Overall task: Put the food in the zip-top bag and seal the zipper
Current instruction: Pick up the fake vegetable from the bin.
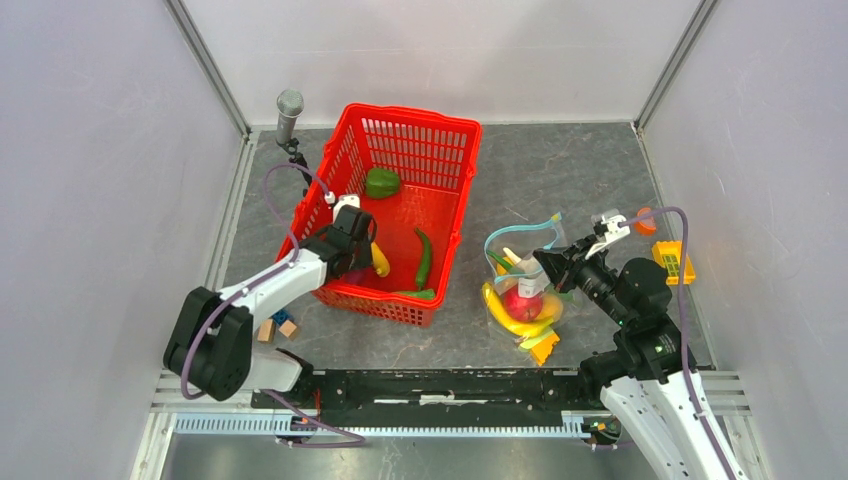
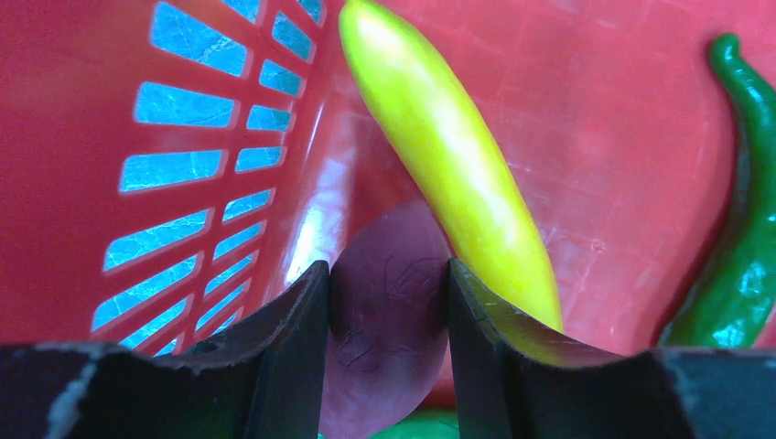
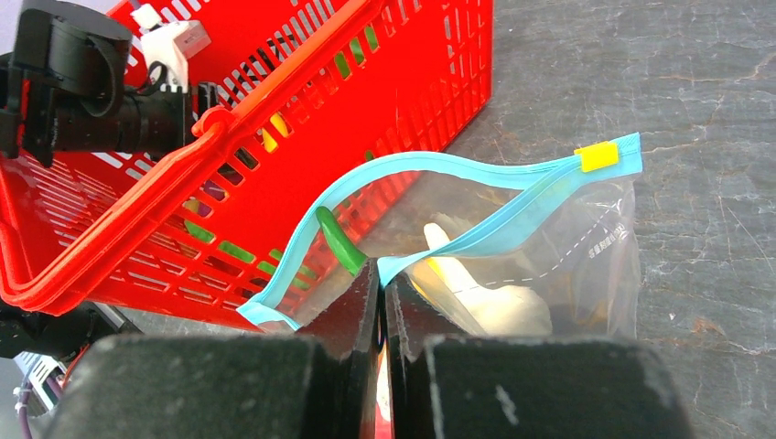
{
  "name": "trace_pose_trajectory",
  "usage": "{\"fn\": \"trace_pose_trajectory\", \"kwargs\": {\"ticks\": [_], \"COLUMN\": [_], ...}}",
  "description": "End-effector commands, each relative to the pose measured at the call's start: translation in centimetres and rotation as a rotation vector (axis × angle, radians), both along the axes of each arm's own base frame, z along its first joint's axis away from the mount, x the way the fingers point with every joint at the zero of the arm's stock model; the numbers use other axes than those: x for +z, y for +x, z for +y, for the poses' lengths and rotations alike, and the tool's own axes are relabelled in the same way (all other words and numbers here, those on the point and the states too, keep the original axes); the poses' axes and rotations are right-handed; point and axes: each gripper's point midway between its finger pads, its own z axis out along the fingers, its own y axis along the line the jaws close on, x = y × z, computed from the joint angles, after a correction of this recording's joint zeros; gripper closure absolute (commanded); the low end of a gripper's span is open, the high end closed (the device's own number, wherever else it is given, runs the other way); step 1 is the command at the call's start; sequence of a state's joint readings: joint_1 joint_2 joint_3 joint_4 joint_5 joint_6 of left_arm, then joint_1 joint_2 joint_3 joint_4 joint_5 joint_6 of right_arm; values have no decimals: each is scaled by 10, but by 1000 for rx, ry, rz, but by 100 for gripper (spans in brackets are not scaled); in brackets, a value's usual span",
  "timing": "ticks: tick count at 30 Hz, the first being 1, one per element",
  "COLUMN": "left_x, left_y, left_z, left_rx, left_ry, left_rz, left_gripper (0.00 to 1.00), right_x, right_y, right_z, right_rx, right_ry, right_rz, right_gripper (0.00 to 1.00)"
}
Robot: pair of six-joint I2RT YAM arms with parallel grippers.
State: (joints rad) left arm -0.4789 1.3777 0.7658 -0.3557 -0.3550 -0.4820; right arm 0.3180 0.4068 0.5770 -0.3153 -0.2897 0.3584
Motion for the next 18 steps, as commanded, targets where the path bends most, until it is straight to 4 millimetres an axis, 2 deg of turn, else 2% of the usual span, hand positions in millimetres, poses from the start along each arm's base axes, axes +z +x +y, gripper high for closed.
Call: {"fn": "trace_pose_trajectory", "kwargs": {"ticks": [1, 6, 9, 12, 18], "left_x": [26, 39, 54, 83, 161], "left_y": [8, 6, 6, 6, -1], "left_z": [-8, -12, -18, -31, -56], "left_rx": [9, -9, -28, -70, -157], "left_ry": [-80, -113, -157, -243, -466], "left_rz": [-96, -119, -152, -213, -389], "left_gripper": [76, 78, 80, 80, 80], "right_x": [9, 10, 9, 12, 30], "right_y": [2, 2, 2, 1, -5], "right_z": [-2, -1, -2, 0, 8], "right_rx": [-12, -10, -10, 0, 57], "right_ry": [8, 7, 7, 11, 36], "right_rz": [-44, -46, -46, -51, -109], "right_gripper": [93, 93, 92, 93, 93]}}
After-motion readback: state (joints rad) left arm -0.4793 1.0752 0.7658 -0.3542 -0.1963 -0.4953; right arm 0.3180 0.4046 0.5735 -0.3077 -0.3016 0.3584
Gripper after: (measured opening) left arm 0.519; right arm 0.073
